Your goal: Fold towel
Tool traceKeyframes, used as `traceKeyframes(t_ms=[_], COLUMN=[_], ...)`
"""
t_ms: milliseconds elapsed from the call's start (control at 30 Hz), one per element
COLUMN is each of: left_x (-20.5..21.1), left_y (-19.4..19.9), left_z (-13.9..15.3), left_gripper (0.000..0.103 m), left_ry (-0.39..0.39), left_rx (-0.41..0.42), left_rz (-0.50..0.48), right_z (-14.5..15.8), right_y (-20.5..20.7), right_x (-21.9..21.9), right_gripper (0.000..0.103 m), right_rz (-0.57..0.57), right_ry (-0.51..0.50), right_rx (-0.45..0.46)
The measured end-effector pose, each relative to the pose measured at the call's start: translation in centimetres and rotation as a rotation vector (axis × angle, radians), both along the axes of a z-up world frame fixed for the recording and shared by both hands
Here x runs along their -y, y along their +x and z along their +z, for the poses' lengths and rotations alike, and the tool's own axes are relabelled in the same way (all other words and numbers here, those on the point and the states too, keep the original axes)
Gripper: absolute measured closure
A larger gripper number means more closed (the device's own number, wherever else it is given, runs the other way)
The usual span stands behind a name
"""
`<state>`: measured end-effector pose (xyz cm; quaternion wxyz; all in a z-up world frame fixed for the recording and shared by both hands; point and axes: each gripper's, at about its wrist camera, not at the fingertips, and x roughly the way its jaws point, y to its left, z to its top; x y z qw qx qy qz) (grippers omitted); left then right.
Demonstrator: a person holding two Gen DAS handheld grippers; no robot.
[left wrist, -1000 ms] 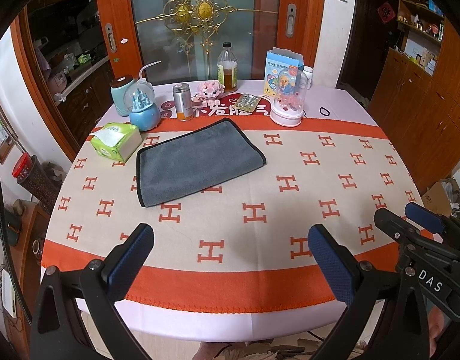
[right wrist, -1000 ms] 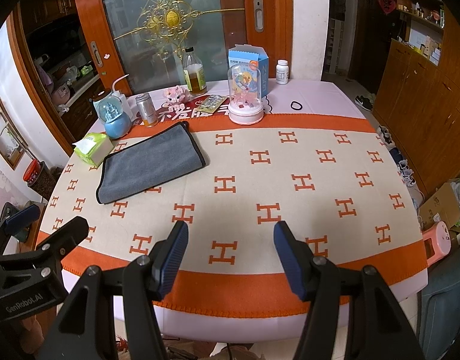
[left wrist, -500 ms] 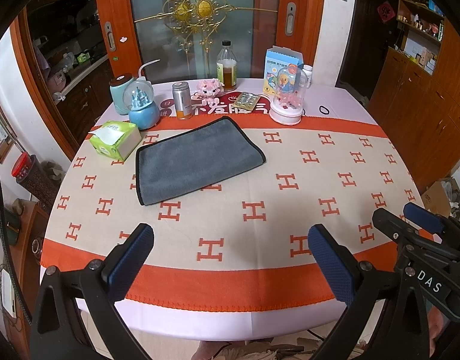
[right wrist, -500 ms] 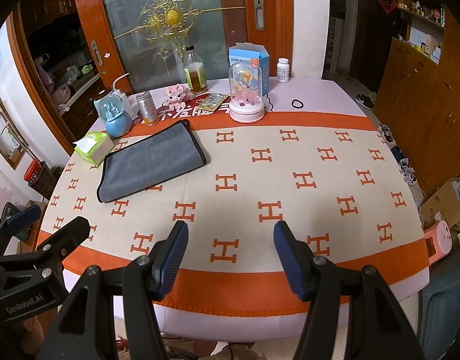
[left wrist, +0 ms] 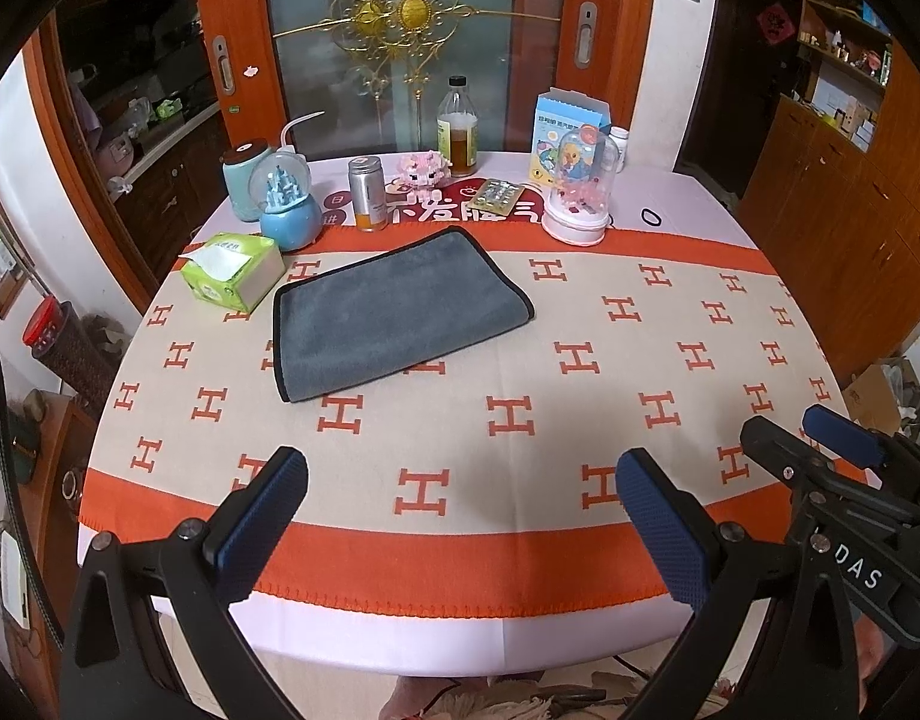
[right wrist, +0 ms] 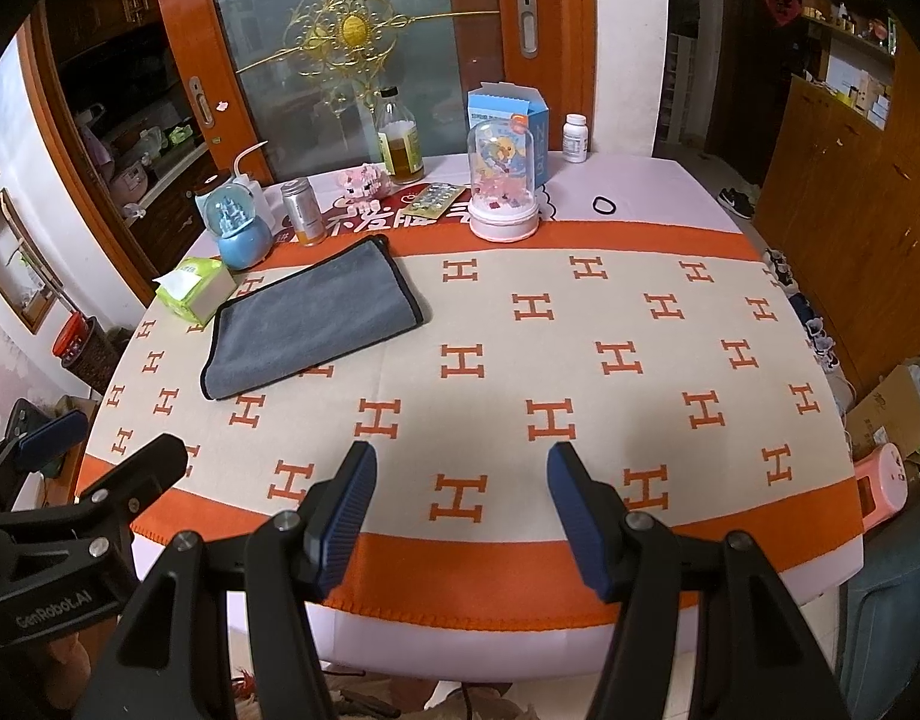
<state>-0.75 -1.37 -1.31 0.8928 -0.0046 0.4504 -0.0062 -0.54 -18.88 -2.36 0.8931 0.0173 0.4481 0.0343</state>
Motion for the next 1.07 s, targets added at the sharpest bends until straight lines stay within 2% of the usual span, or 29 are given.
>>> traceKeyframes(t_ms=[1067], left_x=[-0.48], left_y=[-0.17], left_z=[0.08], left_gripper=[0.001], left_ry=[-0.004], left_rx=[-0.006], left_rz=[0.004], right_z=[-0.19], right_y=[0.01], right_x=[-0.36], right_gripper=[0.043], right_rz=[0.018], right_ry=[-0.011], right_rx=[-0.008])
